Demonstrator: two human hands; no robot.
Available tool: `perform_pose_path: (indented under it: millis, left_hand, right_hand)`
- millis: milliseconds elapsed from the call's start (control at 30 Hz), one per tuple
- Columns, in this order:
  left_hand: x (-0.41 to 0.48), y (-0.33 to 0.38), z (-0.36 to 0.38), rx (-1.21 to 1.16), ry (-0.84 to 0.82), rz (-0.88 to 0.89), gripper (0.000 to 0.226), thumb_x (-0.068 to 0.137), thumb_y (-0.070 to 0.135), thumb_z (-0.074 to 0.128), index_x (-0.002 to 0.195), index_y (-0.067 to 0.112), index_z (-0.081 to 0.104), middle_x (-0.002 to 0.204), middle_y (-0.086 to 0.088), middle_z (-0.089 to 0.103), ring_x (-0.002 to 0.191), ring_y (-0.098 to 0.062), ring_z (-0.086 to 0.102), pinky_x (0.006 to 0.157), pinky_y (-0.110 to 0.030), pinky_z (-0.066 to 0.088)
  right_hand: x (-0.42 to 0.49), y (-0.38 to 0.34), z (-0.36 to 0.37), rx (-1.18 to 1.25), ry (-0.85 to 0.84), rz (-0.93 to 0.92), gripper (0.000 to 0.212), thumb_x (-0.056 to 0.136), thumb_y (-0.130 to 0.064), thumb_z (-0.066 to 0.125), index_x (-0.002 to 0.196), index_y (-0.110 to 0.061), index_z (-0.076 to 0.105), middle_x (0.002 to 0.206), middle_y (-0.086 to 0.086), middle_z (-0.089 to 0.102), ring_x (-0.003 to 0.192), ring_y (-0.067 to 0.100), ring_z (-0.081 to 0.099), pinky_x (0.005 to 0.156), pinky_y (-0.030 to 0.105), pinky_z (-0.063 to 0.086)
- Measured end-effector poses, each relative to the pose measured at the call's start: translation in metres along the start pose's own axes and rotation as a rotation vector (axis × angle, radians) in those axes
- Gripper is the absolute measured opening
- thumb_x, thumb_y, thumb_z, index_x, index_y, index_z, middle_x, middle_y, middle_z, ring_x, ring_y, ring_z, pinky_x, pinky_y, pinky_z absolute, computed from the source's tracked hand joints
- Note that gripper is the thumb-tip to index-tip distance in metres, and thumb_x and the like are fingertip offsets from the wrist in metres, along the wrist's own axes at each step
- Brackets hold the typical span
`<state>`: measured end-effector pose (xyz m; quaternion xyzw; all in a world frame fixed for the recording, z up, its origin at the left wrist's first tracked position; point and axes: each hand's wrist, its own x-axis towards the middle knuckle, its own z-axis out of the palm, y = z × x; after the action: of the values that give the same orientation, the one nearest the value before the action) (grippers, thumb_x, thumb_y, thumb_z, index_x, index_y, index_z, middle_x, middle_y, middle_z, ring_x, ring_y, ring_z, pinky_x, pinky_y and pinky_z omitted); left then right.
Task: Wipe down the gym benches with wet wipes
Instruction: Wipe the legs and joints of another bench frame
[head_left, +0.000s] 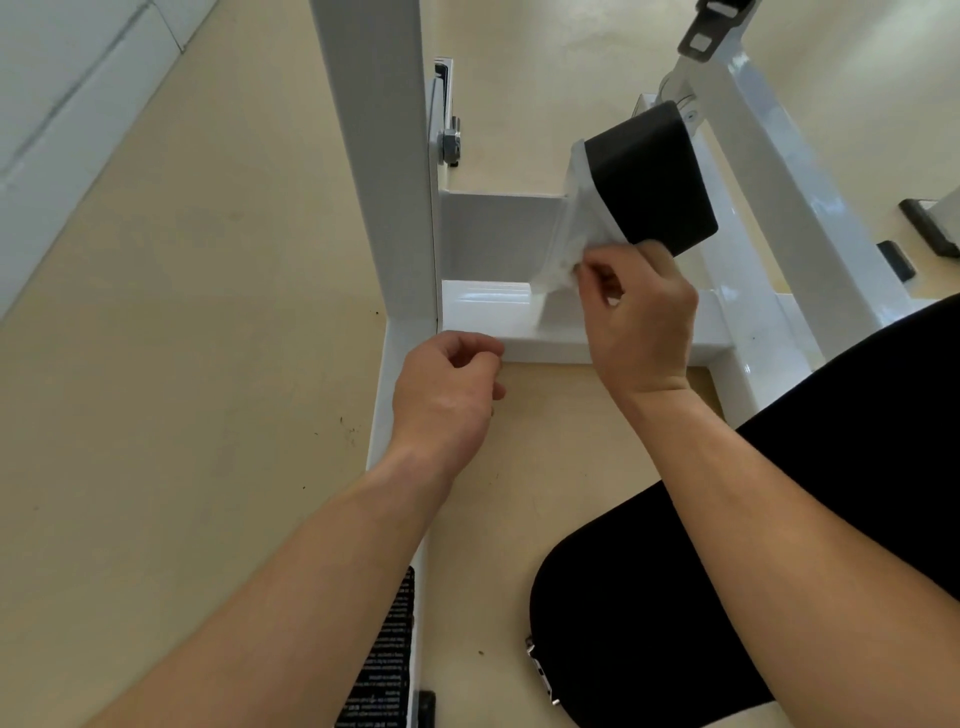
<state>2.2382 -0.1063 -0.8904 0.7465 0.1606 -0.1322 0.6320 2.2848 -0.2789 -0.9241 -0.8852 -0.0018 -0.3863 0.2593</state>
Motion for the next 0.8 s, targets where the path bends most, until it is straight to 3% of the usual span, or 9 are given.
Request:
perform_pose_path:
  millis: [67, 133, 200, 267, 367, 433, 633, 700, 800]
  left_hand:
    - [0.001, 0.002, 0.002, -0.005, 0.004, 0.0, 0.02, 0.096, 0.013, 0.054, 0.096, 0.023, 0.071, 0.094, 0.002, 0.072, 0.082, -0.014, 0.072, 0.08, -0.041, 0.06]
    - [0.0, 0.002, 0.004, -0.001, -0.003, 0.001, 0.02, 0.096, 0.013, 0.054, 0.096, 0.023, 0.071, 0.095, 0.002, 0.071, 0.081, -0.014, 0.072, 0.08, -0.04, 0.06]
    - [-0.002, 0.001, 0.006, 0.006, -0.016, 0.003, 0.019, 0.096, 0.013, 0.054, 0.096, 0.023, 0.071, 0.096, 0.003, 0.071, 0.08, -0.013, 0.072, 0.079, -0.04, 0.06]
    - [-0.002, -0.001, 0.007, 0.014, -0.027, 0.002, 0.019, 0.096, 0.014, 0.055, 0.096, 0.023, 0.071, 0.097, 0.003, 0.071, 0.079, -0.012, 0.072, 0.078, -0.04, 0.06]
    - [-0.001, 0.0, 0.007, 0.014, -0.029, 0.0, 0.019, 0.096, 0.013, 0.054, 0.096, 0.022, 0.071, 0.098, 0.003, 0.071, 0.077, -0.011, 0.071, 0.077, -0.039, 0.06]
    - [-0.001, 0.002, 0.008, 0.011, -0.023, 0.005, 0.02, 0.096, 0.013, 0.054, 0.096, 0.022, 0.071, 0.098, 0.001, 0.071, 0.077, -0.011, 0.071, 0.077, -0.039, 0.06]
    - [-0.004, 0.004, 0.015, 0.022, -0.038, 0.021, 0.02, 0.097, 0.012, 0.054, 0.095, 0.022, 0.071, 0.097, 0.003, 0.07, 0.08, -0.014, 0.072, 0.08, -0.039, 0.061]
    - [-0.004, 0.004, 0.016, 0.025, -0.051, 0.026, 0.02, 0.097, 0.012, 0.053, 0.096, 0.022, 0.071, 0.098, 0.003, 0.07, 0.078, -0.012, 0.072, 0.08, -0.039, 0.061]
    - [-0.003, 0.004, 0.015, 0.017, -0.044, 0.026, 0.02, 0.097, 0.013, 0.053, 0.097, 0.022, 0.071, 0.099, 0.003, 0.071, 0.076, -0.01, 0.072, 0.078, -0.038, 0.061]
  right_hand:
    - [-0.008, 0.007, 0.004, -0.028, -0.06, -0.029, 0.013, 0.094, -0.018, 0.068, 0.093, -0.005, 0.071, 0.096, 0.014, 0.067, 0.077, 0.025, 0.064, 0.077, 0.031, 0.057]
    - [-0.024, 0.017, 0.011, -0.093, -0.227, -0.009, 0.013, 0.095, -0.015, 0.066, 0.089, -0.005, 0.069, 0.094, 0.013, 0.067, 0.071, 0.03, 0.063, 0.071, 0.037, 0.058]
    - [-0.035, 0.025, 0.013, -0.111, -0.323, 0.052, 0.013, 0.095, -0.014, 0.065, 0.087, -0.004, 0.068, 0.093, 0.012, 0.067, 0.071, 0.034, 0.063, 0.068, 0.033, 0.051]
    - [-0.032, 0.024, 0.008, -0.09, -0.258, 0.095, 0.012, 0.094, -0.014, 0.065, 0.089, -0.004, 0.069, 0.095, 0.012, 0.067, 0.073, 0.031, 0.063, 0.07, 0.029, 0.046]
    - [-0.013, 0.019, -0.01, 0.0, -0.031, 0.132, 0.01, 0.091, -0.013, 0.066, 0.092, -0.005, 0.071, 0.093, 0.012, 0.067, 0.073, 0.024, 0.064, 0.071, 0.03, 0.054]
    - [-0.009, 0.022, -0.017, 0.013, 0.036, 0.15, 0.008, 0.09, -0.011, 0.068, 0.091, -0.005, 0.071, 0.09, 0.011, 0.067, 0.073, 0.023, 0.065, 0.071, 0.031, 0.056]
    - [-0.036, 0.041, -0.004, -0.092, -0.256, 0.256, 0.008, 0.092, -0.01, 0.067, 0.088, -0.004, 0.07, 0.084, 0.007, 0.061, 0.07, 0.025, 0.057, 0.068, 0.038, 0.054]
    - [-0.03, 0.037, -0.008, -0.054, -0.235, 0.242, 0.006, 0.091, -0.009, 0.067, 0.089, -0.005, 0.071, 0.086, 0.007, 0.063, 0.072, 0.025, 0.06, 0.069, 0.038, 0.054]
    - [-0.007, 0.02, -0.018, 0.027, -0.033, 0.148, 0.004, 0.089, -0.009, 0.069, 0.089, -0.006, 0.072, 0.086, 0.007, 0.065, 0.07, 0.018, 0.06, 0.069, 0.027, 0.054]
